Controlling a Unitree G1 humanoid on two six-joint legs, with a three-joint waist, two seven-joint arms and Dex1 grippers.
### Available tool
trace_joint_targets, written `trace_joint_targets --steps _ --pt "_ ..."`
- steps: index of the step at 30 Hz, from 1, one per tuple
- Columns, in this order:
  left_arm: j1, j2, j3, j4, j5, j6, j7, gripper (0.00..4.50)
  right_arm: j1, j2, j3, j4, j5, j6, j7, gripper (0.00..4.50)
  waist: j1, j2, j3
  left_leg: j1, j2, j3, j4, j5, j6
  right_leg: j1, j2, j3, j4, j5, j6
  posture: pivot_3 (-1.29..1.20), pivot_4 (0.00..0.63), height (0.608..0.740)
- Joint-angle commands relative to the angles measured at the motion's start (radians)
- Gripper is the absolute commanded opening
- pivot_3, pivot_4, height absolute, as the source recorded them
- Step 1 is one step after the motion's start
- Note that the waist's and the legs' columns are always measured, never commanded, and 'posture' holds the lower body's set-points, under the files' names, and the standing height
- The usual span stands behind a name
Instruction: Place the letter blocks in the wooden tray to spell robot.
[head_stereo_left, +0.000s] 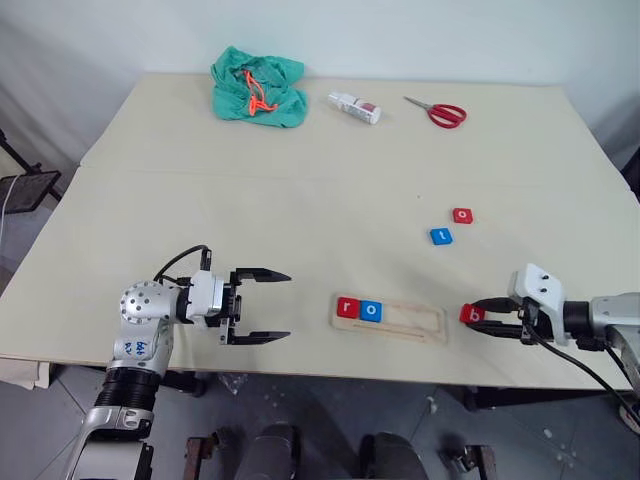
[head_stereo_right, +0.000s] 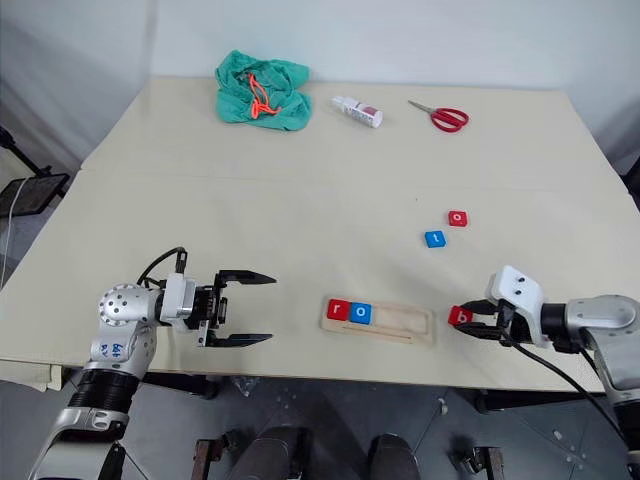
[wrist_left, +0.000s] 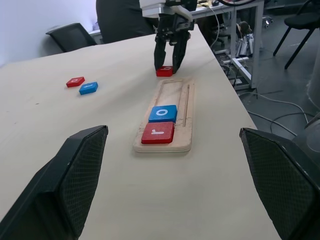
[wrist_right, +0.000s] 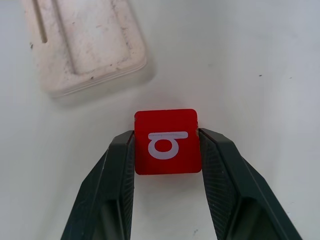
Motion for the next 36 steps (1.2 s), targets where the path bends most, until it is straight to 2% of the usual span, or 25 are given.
trace_joint_targets --steps 1,6,9,14,31,36 --pt "-0.025 0.004 0.005 0.014 -0.026 -0.011 -0.034 4.5 -0.058 -0.002 -0.062 -0.166 0.094 0.13 -0.046 1.46 -0.003 0.0 0.0 0.0 0.0 0.0 0.0 0.0 0.0 0.0 0.0 0.0 0.0 0.0 0.0 0.0 0.15 0.74" --pt "-0.05 -0.004 0.002 0.057 -0.021 -0.023 -0.067 4.5 -0.109 -0.008 -0.006 -0.355 0.18 0.339 -0.081 1.46 0.0 0.0 0.0 0.0 0.001 -0.001 0.0 0.0 0.0 0.0 0.001 0.0 0.0 0.0 0.0 0.0 0.15 0.74" --pt "-0.067 -0.014 0.0 0.08 -0.017 -0.036 -0.066 4.5 -0.129 -0.008 0.046 -0.402 0.176 0.387 -0.084 1.46 0.004 0.0 0.0 -0.001 0.0 -0.001 0.001 0.0 0.0 0.0 0.001 0.0 0.0 0.0 0.0 0.0 0.15 0.74" --pt "-0.083 -0.032 -0.004 0.097 -0.011 -0.058 -0.054 4.5 -0.174 0.043 0.165 -0.402 0.125 0.393 -0.119 1.46 0.0 0.0 0.0 -0.002 0.0 -0.002 0.002 0.0 0.0 0.0 0.0 0.0 0.0 0.0 0.0 0.0 0.15 0.74" --pt "-0.023 -0.033 -0.003 0.034 -0.007 -0.06 -0.008 4.5 -0.208 0.118 0.27 -0.303 0.041 0.296 -0.103 1.46 -0.001 0.0 0.0 -0.002 0.0 -0.002 0.002 0.0 0.0 -0.001 0.0 0.0 0.0 0.0 0.0 0.0 0.15 0.74" --pt "-0.02 -0.033 -0.004 0.03 -0.005 -0.061 0.003 4.5 -0.2 0.125 0.254 -0.332 0.071 0.306 -0.094 3.19 -0.001 0.0 0.0 -0.002 0.0 -0.001 0.002 0.0 0.0 -0.001 0.0 0.0 0.0 0.0 0.0 0.0 0.15 0.74"
